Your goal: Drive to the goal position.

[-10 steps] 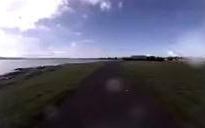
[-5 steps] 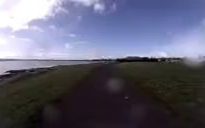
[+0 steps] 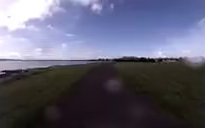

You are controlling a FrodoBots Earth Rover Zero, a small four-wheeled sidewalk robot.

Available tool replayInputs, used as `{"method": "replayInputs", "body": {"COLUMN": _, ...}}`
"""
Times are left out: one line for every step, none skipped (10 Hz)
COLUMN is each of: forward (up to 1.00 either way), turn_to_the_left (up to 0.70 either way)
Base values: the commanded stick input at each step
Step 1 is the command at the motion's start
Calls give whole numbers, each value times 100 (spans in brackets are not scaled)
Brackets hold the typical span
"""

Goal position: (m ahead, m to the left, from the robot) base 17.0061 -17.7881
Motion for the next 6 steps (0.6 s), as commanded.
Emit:
{"method": "replayInputs", "body": {"forward": 70, "turn_to_the_left": 0}}
{"method": "replayInputs", "body": {"forward": 70, "turn_to_the_left": 0}}
{"method": "replayInputs", "body": {"forward": 70, "turn_to_the_left": 0}}
{"method": "replayInputs", "body": {"forward": 70, "turn_to_the_left": 0}}
{"method": "replayInputs", "body": {"forward": 70, "turn_to_the_left": 0}}
{"method": "replayInputs", "body": {"forward": 70, "turn_to_the_left": 0}}
